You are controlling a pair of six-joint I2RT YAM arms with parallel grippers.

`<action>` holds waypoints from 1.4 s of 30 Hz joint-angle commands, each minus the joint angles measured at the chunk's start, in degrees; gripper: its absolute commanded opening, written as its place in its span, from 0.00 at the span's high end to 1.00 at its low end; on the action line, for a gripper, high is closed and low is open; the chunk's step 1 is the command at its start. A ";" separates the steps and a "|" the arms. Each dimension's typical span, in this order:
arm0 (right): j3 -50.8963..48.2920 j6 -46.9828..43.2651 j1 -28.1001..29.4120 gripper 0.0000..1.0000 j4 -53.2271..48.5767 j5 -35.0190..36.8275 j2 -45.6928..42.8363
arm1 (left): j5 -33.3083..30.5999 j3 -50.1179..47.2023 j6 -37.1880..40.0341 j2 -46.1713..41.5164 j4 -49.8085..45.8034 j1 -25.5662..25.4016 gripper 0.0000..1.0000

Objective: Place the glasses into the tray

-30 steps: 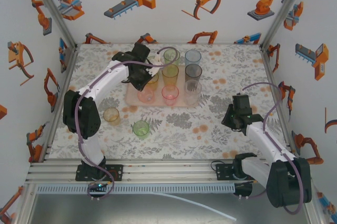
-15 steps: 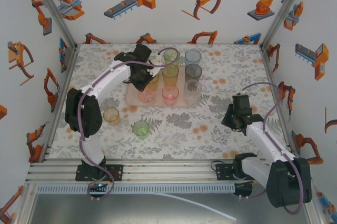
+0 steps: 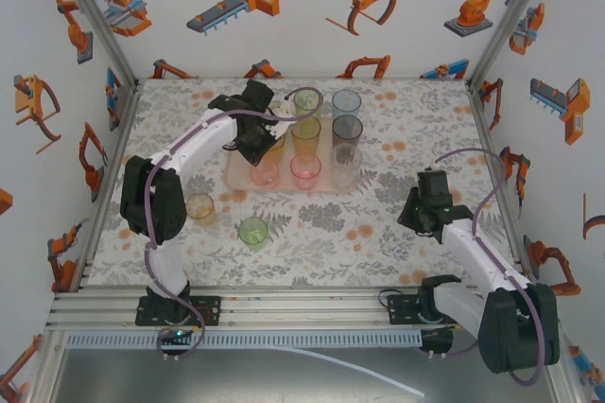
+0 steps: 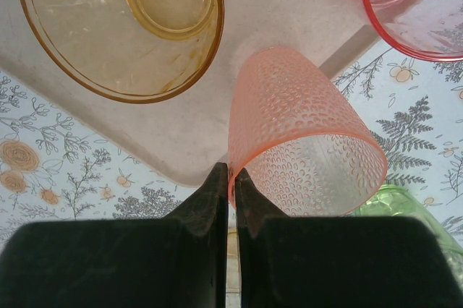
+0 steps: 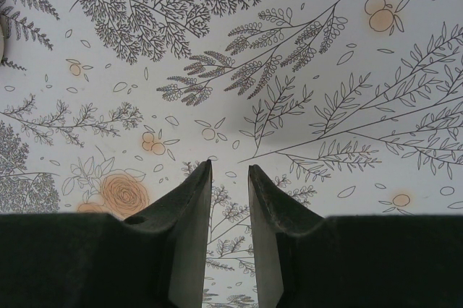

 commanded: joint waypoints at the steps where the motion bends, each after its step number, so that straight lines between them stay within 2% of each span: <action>1: 0.16 0.59 -0.45 0.70 1.13 1.20 -0.32 | -0.24 1.25 -0.50 0.60 -0.31 -0.09 0.99; 35: 0.10 0.60 -0.45 0.70 1.20 1.20 -0.49 | -0.48 2.08 -0.40 1.82 -0.14 0.08 0.85; 42: 0.06 0.56 -0.46 0.70 1.28 1.20 -0.40 | -0.73 2.18 -0.36 1.66 -0.10 0.13 0.75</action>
